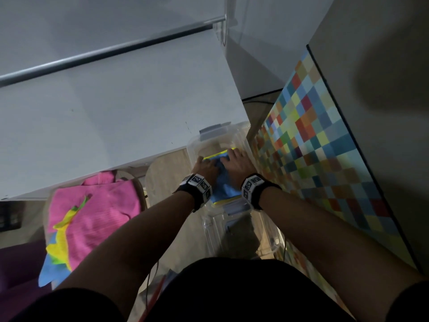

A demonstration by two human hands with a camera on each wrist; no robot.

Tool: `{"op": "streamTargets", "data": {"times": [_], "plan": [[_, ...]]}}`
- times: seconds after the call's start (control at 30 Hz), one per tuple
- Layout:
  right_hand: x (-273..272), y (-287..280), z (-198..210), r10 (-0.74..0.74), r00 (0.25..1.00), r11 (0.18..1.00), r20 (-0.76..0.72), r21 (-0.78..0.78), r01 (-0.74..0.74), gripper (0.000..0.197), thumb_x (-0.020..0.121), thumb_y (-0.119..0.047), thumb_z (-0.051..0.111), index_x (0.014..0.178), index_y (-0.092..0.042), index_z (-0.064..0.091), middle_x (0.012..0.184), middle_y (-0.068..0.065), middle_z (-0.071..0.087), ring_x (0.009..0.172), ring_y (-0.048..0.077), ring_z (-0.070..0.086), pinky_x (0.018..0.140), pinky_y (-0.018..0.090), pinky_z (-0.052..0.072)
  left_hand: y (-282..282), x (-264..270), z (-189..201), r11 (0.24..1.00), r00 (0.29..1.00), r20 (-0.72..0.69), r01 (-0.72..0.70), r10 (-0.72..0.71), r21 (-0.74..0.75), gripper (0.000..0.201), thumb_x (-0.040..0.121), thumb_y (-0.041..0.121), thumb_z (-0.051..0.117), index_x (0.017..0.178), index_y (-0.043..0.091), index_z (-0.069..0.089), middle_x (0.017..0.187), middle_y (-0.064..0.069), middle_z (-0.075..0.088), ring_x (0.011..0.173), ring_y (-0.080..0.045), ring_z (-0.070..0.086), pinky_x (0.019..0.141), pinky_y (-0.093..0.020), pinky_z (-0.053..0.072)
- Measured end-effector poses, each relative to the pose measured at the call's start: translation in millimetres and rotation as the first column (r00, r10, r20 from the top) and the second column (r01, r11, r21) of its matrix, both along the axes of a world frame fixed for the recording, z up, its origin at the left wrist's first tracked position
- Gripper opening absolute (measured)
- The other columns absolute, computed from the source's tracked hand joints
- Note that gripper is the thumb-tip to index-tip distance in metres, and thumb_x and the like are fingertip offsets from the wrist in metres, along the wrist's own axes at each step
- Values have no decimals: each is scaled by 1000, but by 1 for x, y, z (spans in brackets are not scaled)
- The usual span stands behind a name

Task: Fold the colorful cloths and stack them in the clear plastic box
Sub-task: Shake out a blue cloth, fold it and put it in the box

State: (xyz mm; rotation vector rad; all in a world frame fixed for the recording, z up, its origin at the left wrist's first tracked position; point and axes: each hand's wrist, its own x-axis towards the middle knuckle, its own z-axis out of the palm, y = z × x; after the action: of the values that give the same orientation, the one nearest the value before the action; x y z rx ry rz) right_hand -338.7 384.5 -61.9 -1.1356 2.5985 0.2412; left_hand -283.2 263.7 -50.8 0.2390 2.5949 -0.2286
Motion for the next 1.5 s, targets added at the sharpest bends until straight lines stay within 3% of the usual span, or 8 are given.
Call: {"op": "streamTargets", "data": {"times": [0.17,0.37,0.6,0.77,0.9,1.1,1.33,1.5], "plan": [[-16,-7,-20,94,993,983,72,149,-104,49,103,-19,22,150,-6,18,158,18,16,145,37,16,117,47,14,-4,0,4,988,988,-11,-154,154,-20,52,77,39,62,121,11,55,117,-11,53,108,-31,50,97,-41,31],[-36,-16,-18,66,982,995,179,66,-79,47,101,-16,30,148,-9,26,150,14,35,136,32,33,110,41,29,-3,-15,-6,976,976,-7,-219,219,8,99,73,52,67,146,4,19,132,-12,48,116,-30,52,102,-41,31],[-49,-18,-22,52,970,992,239,102,-78,63,89,-18,54,147,-10,29,144,15,41,128,35,41,107,42,33,-7,-23,0,991,991,27,-129,130,-26,81,68,58,70,130,15,41,123,-7,56,112,-29,52,102,-45,29],[-56,-26,-21,77,966,988,247,112,-107,27,91,-21,43,102,-16,68,113,10,65,103,30,56,93,40,40,-5,-20,4,988,987,37,-156,156,-10,80,71,50,68,135,14,36,121,-7,58,113,-29,51,105,-46,24],[-61,-26,-22,80,958,986,274,119,-117,44,91,-24,47,135,-18,50,146,8,44,135,30,37,115,43,25,-6,-19,5,980,980,5,-197,197,-12,81,70,42,70,136,11,34,127,-10,50,114,-29,47,103,-41,26],[-60,-25,-18,110,958,989,266,66,-132,36,96,-22,45,132,-21,49,134,9,54,117,33,54,101,40,40,-6,-21,-2,983,982,33,-185,185,4,97,73,57,67,144,6,25,129,-11,54,118,-29,49,110,-45,17],[-53,-22,-11,70,963,996,262,38,-83,45,92,-14,49,137,-11,45,137,14,51,120,32,54,99,38,42,-3,-25,7,967,967,-14,-253,253,-5,56,84,24,56,134,8,38,128,-12,49,116,-31,45,98,-41,32],[-37,-23,18,23,1000,1000,1,19,-23,34,94,-8,42,128,-6,44,131,17,45,121,34,42,99,42,36,-4,-12,13,982,981,-41,-188,188,2,41,81,35,56,118,17,56,117,-6,59,109,-28,49,98,-43,28]]}}
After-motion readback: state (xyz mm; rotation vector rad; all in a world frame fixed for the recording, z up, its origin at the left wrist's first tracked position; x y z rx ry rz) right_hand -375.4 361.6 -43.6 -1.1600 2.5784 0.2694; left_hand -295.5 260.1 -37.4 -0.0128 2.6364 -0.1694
